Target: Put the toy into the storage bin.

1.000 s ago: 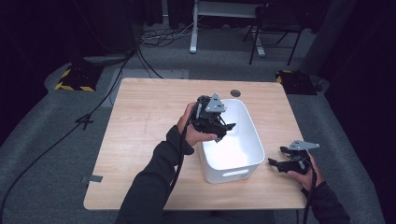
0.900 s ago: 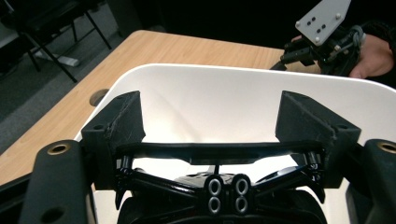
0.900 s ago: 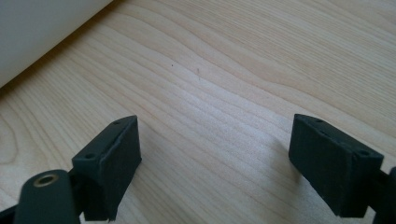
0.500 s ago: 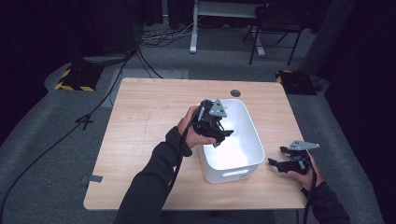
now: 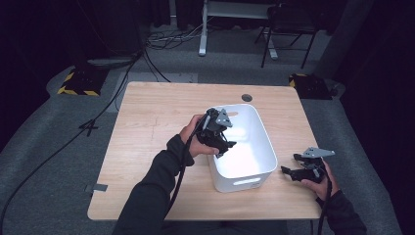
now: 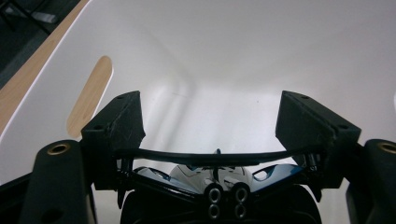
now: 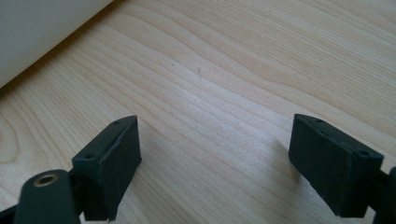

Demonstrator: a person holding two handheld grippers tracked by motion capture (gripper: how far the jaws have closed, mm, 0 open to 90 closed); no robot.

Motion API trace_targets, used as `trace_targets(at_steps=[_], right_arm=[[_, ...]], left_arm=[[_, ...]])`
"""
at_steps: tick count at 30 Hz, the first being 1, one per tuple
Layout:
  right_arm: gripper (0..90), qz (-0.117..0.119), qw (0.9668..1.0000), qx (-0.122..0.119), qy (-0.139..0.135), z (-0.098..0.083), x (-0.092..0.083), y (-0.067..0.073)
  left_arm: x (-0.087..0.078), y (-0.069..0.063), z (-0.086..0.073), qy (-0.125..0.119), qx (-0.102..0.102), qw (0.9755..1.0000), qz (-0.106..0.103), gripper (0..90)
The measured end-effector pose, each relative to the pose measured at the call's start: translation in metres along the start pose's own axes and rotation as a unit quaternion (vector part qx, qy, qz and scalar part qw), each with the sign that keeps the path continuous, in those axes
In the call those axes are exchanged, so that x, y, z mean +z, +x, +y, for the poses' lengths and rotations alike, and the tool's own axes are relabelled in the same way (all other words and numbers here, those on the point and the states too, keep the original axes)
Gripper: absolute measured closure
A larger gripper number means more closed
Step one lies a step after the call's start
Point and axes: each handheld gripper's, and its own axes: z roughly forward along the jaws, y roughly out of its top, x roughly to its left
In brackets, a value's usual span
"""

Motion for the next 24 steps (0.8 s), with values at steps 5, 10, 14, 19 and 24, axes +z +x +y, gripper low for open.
trace_targets(at_steps=[5, 10, 14, 19, 24], right_arm=[[16.8, 0.000, 1.0000, 0.000, 0.001, 0.000, 0.000, 0.000], [16.8, 0.000, 1.0000, 0.000, 0.000, 0.000, 0.000, 0.000], [16.8, 0.000, 1.0000, 0.000, 0.000, 0.000, 0.000, 0.000], [16.8, 0.000, 1.0000, 0.000, 0.000, 0.000, 0.000, 0.000], [16.8, 0.000, 1.0000, 0.000, 0.000, 0.000, 0.000, 0.000]], left_arm=[[0.002, -0.001, -0.004, 0.010, 0.001, 0.9999, -0.007, 24.2], [0.004, -0.002, -0.003, 0.024, 0.008, 0.9996, -0.015, 24.1], [0.007, -0.003, -0.003, 0.037, 0.017, 0.9989, -0.023, 24.1], [0.012, -0.004, -0.004, 0.054, 0.015, 0.9979, -0.034, 24.1], [0.014, -0.005, -0.005, 0.071, 0.018, 0.9963, -0.045, 24.1]])
